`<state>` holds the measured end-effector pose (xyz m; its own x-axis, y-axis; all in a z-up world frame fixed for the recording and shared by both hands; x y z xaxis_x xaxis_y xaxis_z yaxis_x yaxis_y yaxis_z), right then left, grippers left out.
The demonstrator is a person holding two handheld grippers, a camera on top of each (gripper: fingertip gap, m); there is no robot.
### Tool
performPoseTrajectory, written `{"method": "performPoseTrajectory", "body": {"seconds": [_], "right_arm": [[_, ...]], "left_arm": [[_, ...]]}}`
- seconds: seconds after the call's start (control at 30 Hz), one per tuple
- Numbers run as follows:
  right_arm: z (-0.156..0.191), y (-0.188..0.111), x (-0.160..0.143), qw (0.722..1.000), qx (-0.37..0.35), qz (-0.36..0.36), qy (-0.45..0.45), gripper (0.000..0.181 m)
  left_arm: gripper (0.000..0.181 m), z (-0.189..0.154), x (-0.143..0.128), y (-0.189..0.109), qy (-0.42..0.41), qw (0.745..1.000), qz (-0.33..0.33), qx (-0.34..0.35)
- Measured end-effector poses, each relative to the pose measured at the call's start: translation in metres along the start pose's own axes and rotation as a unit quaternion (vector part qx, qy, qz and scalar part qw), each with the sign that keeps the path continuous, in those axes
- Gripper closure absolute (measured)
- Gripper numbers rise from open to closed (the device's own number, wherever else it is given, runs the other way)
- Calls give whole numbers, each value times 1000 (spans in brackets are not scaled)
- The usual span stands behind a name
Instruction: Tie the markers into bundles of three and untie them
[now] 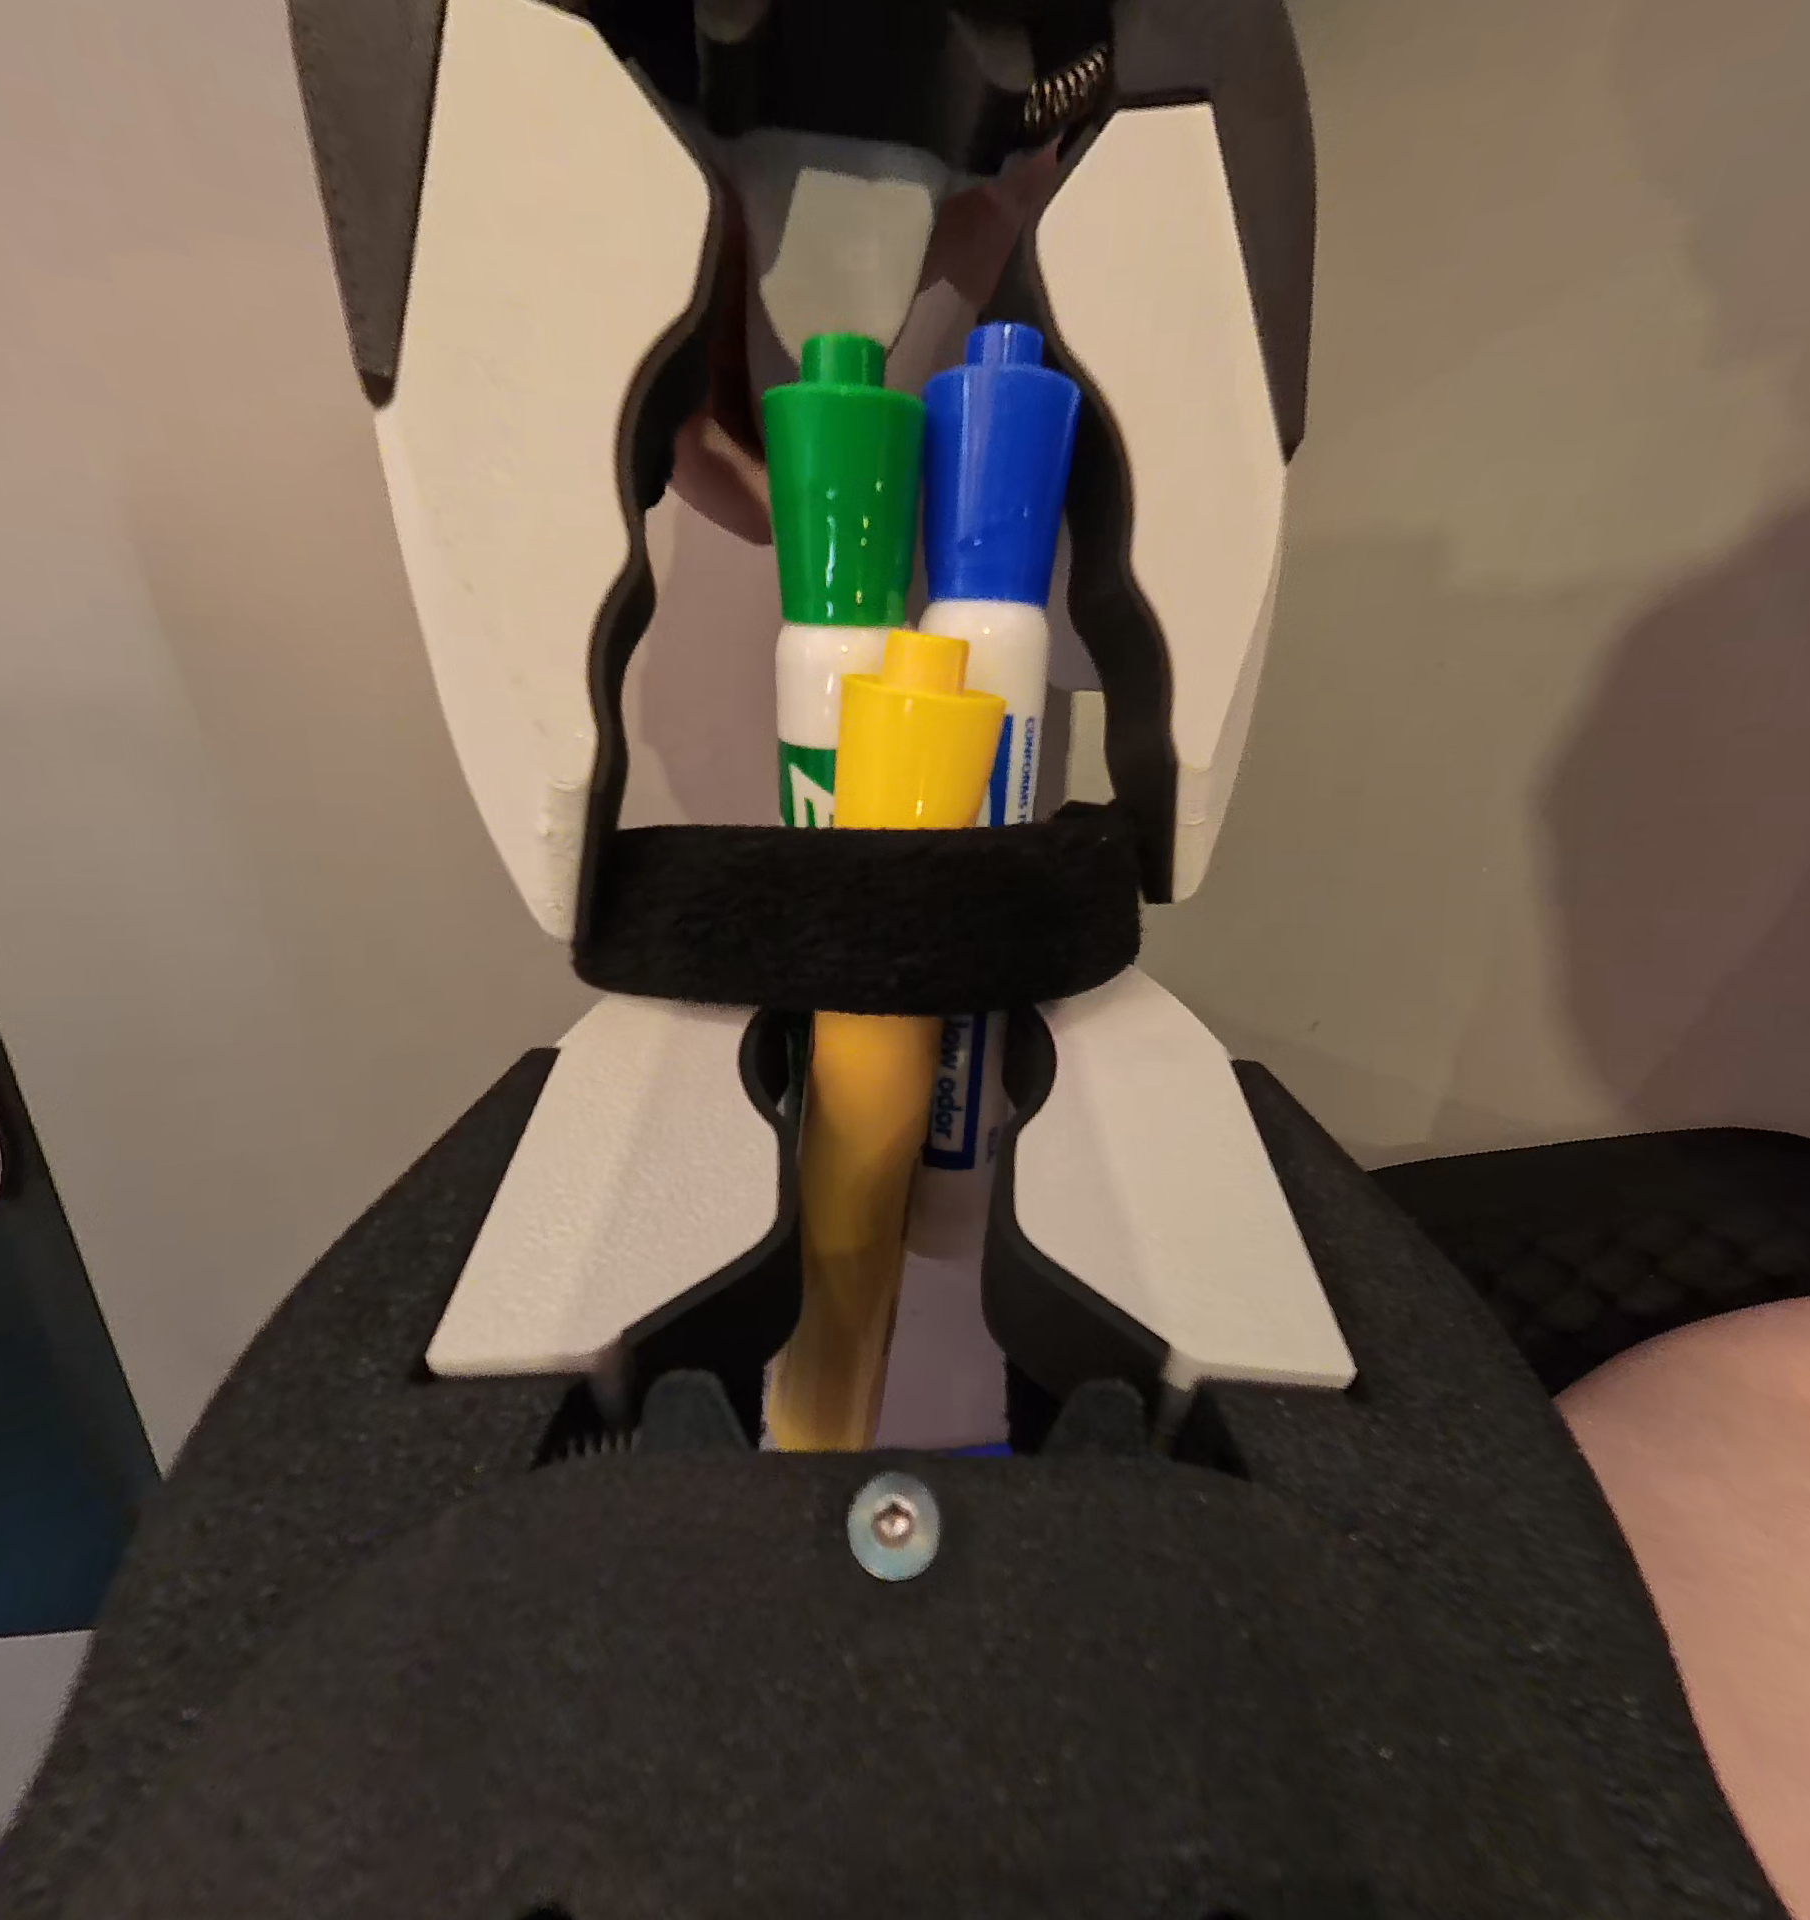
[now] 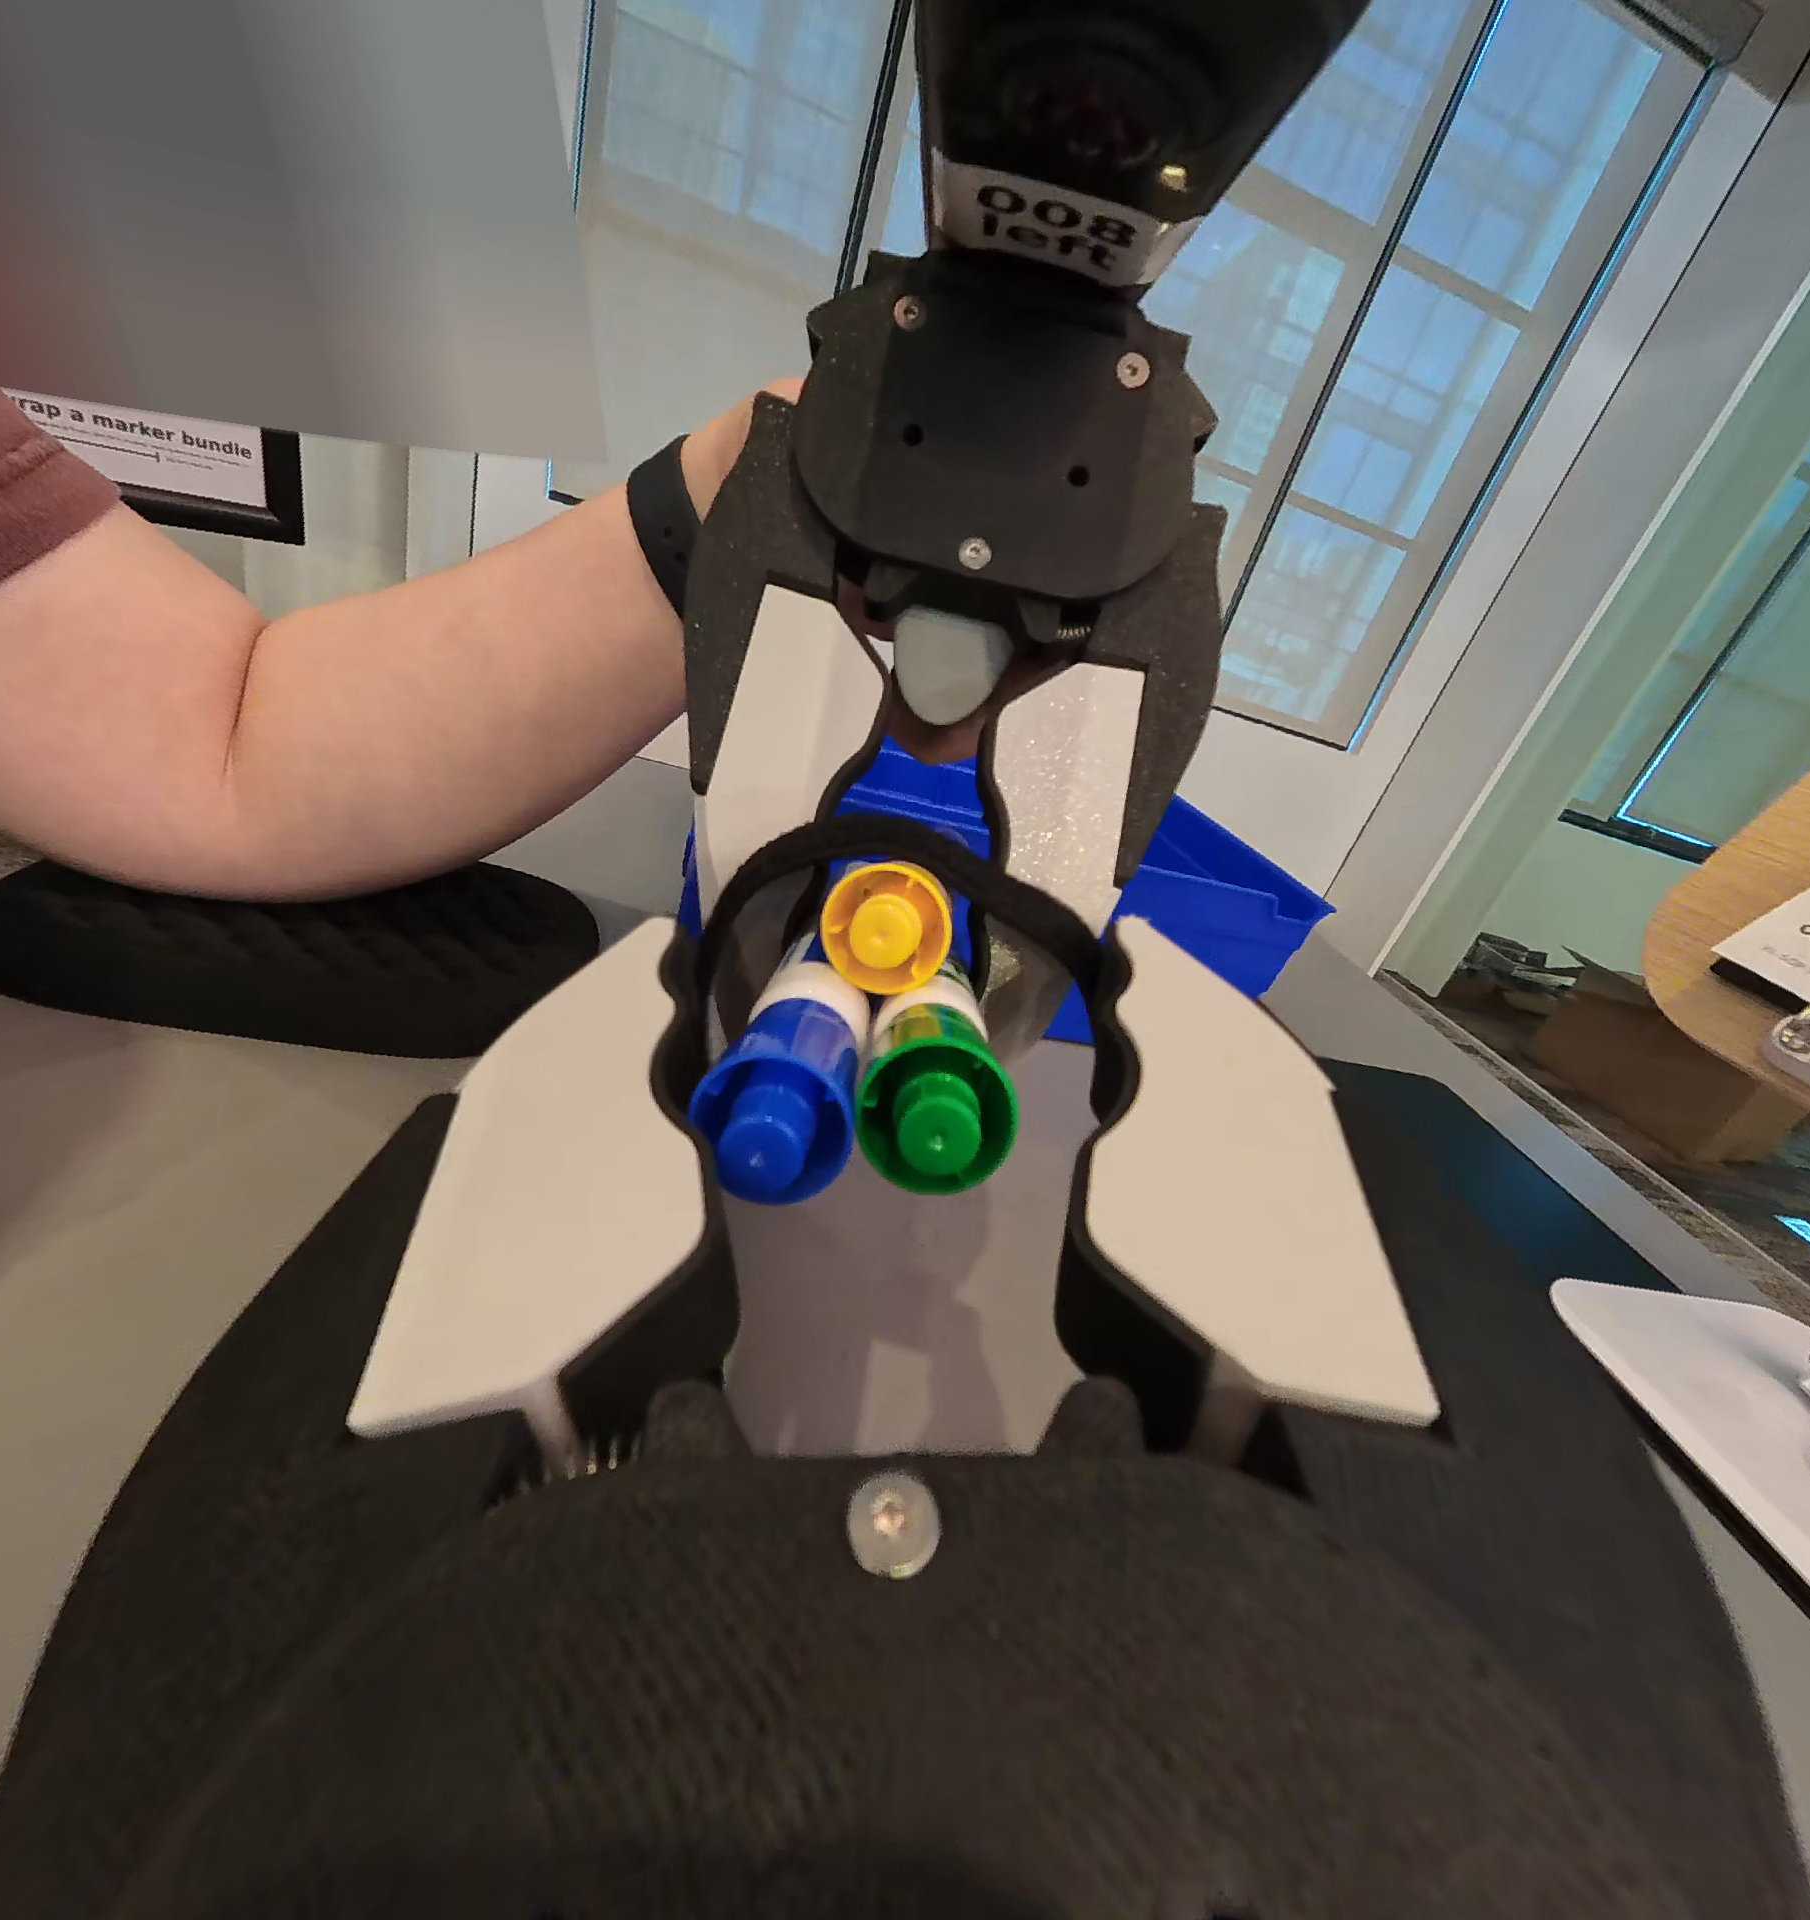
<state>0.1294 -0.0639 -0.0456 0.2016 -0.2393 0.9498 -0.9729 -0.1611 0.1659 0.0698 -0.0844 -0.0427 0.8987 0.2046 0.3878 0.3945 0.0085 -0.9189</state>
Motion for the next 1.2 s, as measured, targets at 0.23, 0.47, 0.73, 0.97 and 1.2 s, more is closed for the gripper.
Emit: {"method": "performPoseTrajectory", "body": {"seconds": [0.23,0.47,0.73,0.97,1.2], "right_arm": [[-1,0,-7,1000,4,18,10,117],[-1,1,-14,999,11,34,22,122],[-1,1,-19,998,15,54,38,130],[1,3,-20,997,18,63,29,127],[5,3,-23,996,15,79,-28,126]], "left_arm": [[143,1,-4,1,-10,1000,11,0],[143,2,-8,2,-18,999,26,5],[143,4,-10,1,-24,999,28,10],[143,4,-12,0,-26,999,29,9],[143,2,-13,1,-30,999,31,0]]}}
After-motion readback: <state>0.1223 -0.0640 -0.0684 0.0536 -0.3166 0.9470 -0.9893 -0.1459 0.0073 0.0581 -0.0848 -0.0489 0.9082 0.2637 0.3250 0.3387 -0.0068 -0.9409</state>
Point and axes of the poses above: each gripper's, where its closed fingertips meet, y out along the fingers, x out of its top, z = x × y across the jaws, the point moved 5 cm from there along -y, back along the fingers, and after that the axes turned 9 degrees about -x, right-handed, at the moved point
